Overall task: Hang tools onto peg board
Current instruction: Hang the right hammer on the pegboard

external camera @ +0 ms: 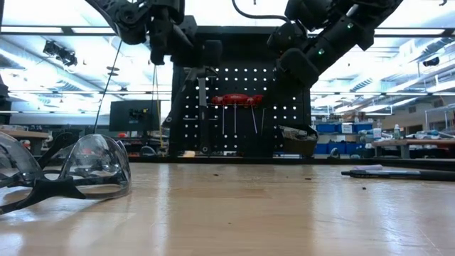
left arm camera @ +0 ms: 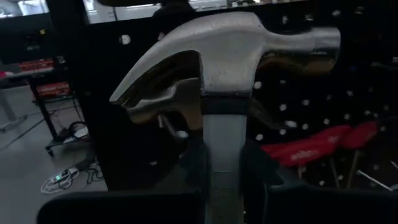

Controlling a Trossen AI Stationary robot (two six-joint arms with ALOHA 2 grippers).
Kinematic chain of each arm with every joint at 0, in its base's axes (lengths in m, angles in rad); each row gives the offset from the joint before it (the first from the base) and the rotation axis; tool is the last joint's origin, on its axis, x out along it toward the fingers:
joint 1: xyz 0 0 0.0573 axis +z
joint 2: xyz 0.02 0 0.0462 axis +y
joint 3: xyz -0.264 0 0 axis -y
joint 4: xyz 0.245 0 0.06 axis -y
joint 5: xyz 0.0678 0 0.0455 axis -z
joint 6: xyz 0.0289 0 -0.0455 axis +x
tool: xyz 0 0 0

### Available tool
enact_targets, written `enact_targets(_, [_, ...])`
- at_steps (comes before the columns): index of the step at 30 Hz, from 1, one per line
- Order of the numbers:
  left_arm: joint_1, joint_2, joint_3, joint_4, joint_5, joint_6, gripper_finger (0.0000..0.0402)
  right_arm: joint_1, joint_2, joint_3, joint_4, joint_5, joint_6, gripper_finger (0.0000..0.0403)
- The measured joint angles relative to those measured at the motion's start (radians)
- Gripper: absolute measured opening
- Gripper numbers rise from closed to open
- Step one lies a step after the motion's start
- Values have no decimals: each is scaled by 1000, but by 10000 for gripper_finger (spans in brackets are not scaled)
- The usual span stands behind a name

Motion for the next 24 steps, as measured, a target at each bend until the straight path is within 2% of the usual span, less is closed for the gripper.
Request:
enact_targets(12, [73,0,0,-134,89,-104,44,16,0,0,15,-1,-4,170])
enact_targets(22, [76,-1,2,-202,105,-161,44,16,0,0,14,-1,-7,170])
enact_targets(24, [76,-2,3,-222,107,-179,61,16,0,0,14,-1,-7,170])
